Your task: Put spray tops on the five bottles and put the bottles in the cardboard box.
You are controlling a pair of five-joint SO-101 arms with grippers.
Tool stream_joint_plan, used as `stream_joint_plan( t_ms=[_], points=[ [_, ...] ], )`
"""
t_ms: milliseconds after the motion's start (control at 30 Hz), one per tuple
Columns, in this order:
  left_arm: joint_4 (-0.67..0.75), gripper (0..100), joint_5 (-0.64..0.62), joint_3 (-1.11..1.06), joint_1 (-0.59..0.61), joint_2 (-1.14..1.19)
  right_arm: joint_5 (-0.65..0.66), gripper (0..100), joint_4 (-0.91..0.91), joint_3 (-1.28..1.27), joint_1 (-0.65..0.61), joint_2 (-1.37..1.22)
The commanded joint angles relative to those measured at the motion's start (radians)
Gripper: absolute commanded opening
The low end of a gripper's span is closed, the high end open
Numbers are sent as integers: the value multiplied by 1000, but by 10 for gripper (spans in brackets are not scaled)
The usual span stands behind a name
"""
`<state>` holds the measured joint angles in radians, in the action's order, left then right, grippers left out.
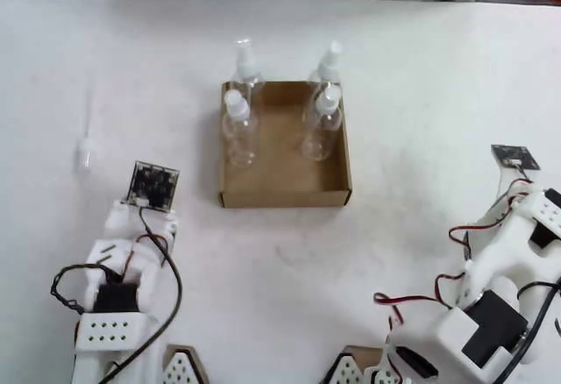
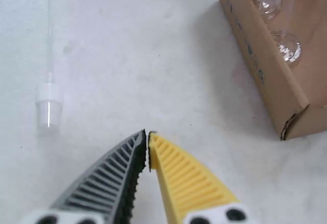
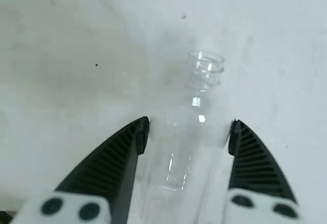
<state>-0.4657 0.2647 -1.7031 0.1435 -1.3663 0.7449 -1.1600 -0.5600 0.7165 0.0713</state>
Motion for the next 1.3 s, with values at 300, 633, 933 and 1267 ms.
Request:
stream_joint_plan(
  t_ms=[300,633,933,1267],
  points=[
    [0,24,8,5,-4,-5,-110,233,-61,63,87,42],
    [0,24,8,5,-4,-5,-189,234,62,6,45,31],
    [0,24,8,5,-4,-5,-236,234,125,-52,42,31],
    [0,24,8,5,-2,-5,-288,234,125,-52,41,30]
  ],
)
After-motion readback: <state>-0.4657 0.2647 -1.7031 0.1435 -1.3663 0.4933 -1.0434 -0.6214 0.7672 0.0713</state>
